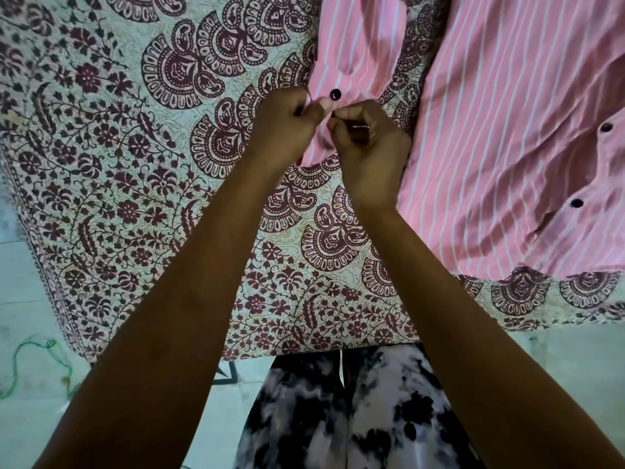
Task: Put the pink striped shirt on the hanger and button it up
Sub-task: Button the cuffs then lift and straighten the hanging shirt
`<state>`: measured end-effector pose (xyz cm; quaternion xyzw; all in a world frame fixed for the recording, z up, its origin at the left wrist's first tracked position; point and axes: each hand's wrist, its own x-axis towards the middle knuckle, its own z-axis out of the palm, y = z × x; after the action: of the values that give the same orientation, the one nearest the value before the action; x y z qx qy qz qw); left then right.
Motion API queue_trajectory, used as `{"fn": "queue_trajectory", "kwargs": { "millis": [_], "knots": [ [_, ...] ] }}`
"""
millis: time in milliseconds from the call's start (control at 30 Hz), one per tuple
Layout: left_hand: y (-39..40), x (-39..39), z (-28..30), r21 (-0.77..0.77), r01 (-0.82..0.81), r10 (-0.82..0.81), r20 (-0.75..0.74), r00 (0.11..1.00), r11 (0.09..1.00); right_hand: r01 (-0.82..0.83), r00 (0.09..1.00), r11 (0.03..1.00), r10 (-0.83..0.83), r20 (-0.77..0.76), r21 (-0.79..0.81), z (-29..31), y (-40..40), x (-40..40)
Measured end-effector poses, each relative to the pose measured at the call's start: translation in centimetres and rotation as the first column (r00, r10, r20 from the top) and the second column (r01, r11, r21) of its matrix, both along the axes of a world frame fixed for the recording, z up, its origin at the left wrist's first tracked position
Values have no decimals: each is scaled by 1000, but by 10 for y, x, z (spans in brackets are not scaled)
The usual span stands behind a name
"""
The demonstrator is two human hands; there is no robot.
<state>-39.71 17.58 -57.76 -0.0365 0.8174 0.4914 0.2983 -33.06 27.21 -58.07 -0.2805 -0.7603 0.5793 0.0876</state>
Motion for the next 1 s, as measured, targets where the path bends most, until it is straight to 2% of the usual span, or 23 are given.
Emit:
{"fn": "queue_trajectory", "kwargs": {
  "millis": [167,300,433,500,633,700,767,833,900,933,1000],
  "knots": [
    [0,-1,1,34,-9,8,18,1000,999,66,997,998,-66,43,-13,0,-5,-2],
    [-5,-2,0,133,-113,112,17,994,985,88,993,996,-86,83,-12,-1,-6,-10],
    [-11,-5,0,168,-76,78,-6,997,983,15,989,988,7,145,-151,1,0,-17],
    [-14,-8,1,229,-45,42,18,999,972,17,982,935,51,181,-354,5,7,-21],
    [-22,-16,2,394,-70,8,155,988,916,15,935,708,241,262,-706,12,27,-31],
    [-23,-19,1,450,-113,10,225,974,886,27,923,622,285,258,-783,10,32,-37],
    [-23,-18,-2,455,-154,30,268,963,877,26,915,625,299,271,-780,7,33,-40],
    [-20,-16,-5,314,-112,57,182,982,943,-3,907,683,310,287,-730,1,31,-38],
    [-15,-12,-8,16,25,-23,-85,996,1000,-14,911,736,289,296,-677,-4,25,-34],
    [-12,-8,-9,-154,67,-102,-226,969,986,6,918,749,258,301,-663,-6,21,-31],
    [-4,-1,-5,-419,45,-236,-417,877,907,70,937,740,182,299,-669,-8,15,-30]
  ]
}}
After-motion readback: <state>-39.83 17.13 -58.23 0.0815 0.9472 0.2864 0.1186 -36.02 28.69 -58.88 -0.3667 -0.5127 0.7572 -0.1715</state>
